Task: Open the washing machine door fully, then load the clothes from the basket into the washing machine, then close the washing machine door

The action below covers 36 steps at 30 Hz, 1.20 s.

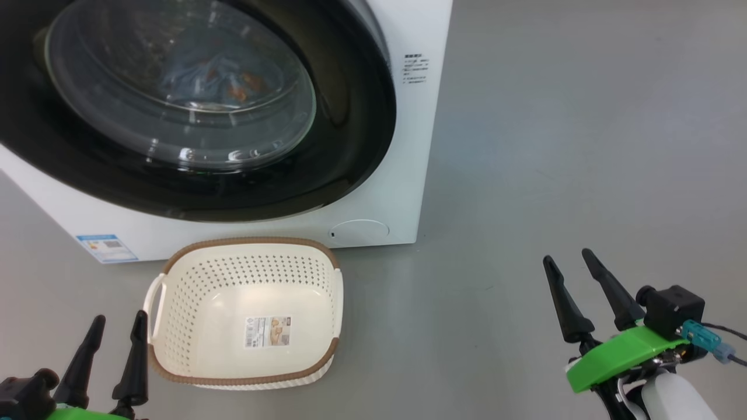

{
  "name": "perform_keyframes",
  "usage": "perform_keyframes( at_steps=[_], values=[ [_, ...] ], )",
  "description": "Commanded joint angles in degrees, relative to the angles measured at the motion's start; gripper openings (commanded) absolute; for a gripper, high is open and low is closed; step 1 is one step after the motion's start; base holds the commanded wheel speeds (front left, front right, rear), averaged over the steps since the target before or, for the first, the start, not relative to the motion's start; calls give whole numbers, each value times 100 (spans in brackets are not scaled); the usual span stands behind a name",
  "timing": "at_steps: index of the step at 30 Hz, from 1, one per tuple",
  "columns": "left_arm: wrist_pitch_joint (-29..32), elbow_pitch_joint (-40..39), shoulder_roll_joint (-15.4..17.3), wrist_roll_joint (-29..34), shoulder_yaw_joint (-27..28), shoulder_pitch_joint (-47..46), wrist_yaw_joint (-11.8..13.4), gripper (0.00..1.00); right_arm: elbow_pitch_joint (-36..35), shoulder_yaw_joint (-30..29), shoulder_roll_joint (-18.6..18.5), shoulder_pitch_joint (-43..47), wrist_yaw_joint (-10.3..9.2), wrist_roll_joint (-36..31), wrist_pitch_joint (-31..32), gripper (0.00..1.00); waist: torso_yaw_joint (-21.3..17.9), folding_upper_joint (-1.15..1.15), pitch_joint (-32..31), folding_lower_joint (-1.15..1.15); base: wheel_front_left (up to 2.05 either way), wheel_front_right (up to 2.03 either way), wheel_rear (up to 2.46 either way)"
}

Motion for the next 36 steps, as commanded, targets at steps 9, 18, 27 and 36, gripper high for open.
perform_keyframes(
  at_steps=[9,18,27,36],
  values=[
    [-70,-93,135,-66,266,-14,-17,100,-274,7,-81,351,-14,95,-27,100,-201,0,-145,0,0,0,0],
    [-70,-114,123,-91,279,7,-17,100,-302,-25,-56,349,-14,76,-27,100,-219,0,-114,0,0,0,0],
    [-70,-98,80,-86,270,29,-17,100,-312,21,-75,347,-14,97,-27,100,-187,0,-144,0,0,0,0],
    [30,243,-304,-106,-21,148,2,0,103,-124,83,428,0,116,20,0,-171,0,-177,0,0,0,0]
  ],
)
